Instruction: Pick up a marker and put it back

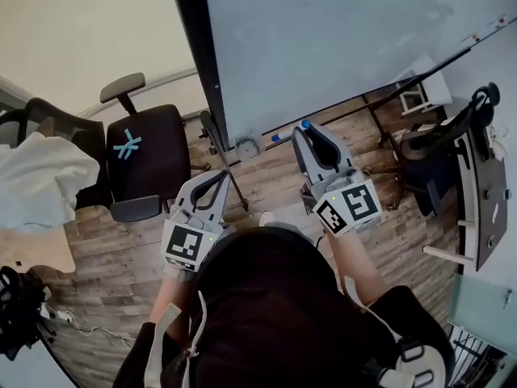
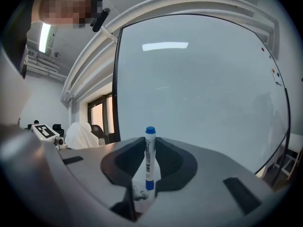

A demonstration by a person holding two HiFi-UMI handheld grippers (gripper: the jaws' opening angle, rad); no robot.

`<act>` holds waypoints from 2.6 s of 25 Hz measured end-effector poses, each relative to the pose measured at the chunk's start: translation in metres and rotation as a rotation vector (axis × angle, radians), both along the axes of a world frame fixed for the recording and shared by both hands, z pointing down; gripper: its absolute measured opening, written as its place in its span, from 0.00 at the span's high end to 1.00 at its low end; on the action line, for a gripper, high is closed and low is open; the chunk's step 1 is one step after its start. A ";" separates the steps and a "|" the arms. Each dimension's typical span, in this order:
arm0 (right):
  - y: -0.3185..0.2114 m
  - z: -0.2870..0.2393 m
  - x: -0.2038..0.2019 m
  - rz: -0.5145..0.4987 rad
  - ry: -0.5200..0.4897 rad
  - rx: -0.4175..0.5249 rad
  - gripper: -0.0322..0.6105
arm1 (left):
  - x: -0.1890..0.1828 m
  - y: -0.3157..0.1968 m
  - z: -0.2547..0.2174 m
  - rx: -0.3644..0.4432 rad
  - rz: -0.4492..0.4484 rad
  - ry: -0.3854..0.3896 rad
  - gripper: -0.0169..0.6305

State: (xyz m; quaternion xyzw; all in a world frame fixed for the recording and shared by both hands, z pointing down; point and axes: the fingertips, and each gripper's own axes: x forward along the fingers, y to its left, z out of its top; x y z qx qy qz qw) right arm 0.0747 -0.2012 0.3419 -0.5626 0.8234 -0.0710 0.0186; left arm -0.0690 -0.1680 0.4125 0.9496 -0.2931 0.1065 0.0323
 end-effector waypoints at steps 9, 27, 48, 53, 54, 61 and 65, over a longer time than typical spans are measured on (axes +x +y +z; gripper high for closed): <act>-0.022 0.026 -0.040 -0.133 0.004 -0.046 0.83 | -0.035 0.001 0.007 -0.008 -0.129 -0.016 0.96; -0.031 0.094 -0.085 -0.300 0.042 -0.166 0.83 | -0.073 0.019 0.016 -0.030 -0.308 -0.023 0.96; -0.019 0.134 -0.106 -0.371 0.162 -0.223 0.83 | -0.093 0.039 0.027 -0.055 -0.401 -0.025 0.96; -0.015 0.142 -0.110 -0.382 0.192 -0.237 0.83 | -0.095 0.041 0.028 -0.064 -0.407 -0.022 0.96; -0.015 0.143 -0.110 -0.382 0.197 -0.237 0.83 | -0.095 0.042 0.027 -0.073 -0.411 -0.019 0.96; -0.014 0.143 -0.111 -0.377 0.221 -0.232 0.83 | -0.098 0.042 0.027 -0.067 -0.409 -0.021 0.96; -0.013 0.143 -0.112 -0.373 0.224 -0.236 0.82 | -0.098 0.044 0.027 -0.068 -0.405 -0.021 0.96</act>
